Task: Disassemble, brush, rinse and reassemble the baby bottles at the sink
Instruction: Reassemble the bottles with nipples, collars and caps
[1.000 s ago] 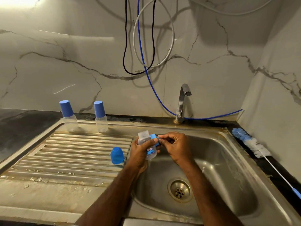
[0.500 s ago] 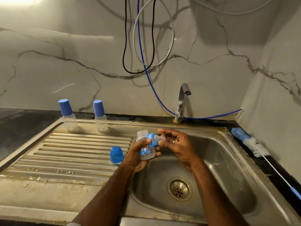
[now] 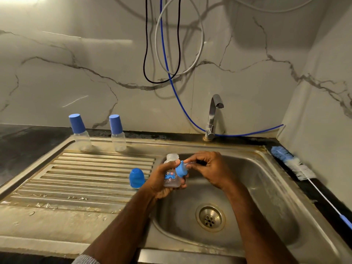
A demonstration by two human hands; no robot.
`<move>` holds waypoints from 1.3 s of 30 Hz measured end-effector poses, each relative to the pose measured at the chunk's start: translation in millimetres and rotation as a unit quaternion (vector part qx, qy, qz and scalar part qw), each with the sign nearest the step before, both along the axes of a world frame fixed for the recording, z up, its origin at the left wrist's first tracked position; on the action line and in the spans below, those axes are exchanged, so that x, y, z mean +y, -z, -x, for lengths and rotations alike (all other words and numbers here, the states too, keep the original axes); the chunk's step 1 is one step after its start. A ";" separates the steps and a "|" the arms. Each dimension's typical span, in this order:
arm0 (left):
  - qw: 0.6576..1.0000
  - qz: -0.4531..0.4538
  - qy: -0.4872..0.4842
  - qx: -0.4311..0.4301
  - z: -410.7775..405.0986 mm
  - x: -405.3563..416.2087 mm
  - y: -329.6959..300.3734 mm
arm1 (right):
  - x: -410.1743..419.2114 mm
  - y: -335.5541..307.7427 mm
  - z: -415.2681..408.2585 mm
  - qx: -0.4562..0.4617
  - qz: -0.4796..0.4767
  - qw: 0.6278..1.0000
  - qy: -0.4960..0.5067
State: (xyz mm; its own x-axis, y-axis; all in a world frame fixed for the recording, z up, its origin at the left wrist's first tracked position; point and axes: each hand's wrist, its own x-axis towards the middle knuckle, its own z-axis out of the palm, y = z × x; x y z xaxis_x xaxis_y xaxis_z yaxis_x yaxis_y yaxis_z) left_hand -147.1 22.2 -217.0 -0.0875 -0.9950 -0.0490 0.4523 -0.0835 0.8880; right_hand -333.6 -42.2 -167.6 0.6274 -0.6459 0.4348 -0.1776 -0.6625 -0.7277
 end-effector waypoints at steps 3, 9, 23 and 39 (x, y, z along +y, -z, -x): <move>1.000 -0.017 0.012 -0.006 -0.7 1.4 0.7 | -1.1 -2.8 2.8 0.043 -0.017 0.999 -0.008; 0.993 -0.008 -0.003 0.115 6.3 4.9 -0.9 | 5.2 -0.6 3.7 -0.019 -0.128 0.991 -0.040; 0.925 0.119 -0.173 -0.316 8.2 6.5 -4.7 | -7.3 18.1 7.0 -0.138 -0.205 0.968 0.031; 0.785 0.206 -0.214 -0.544 1.3 0.3 3.0 | -10.2 16.9 13.5 -0.052 -0.173 0.983 0.022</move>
State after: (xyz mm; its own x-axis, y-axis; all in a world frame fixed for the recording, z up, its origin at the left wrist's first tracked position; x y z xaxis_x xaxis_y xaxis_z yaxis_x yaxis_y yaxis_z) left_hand -148.4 22.4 -220.0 0.1294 -0.8726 0.4711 -0.6836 0.2656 0.6798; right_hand -347.1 -52.4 -184.6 0.5601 -0.7915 0.2446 -0.1137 -0.3659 -0.9237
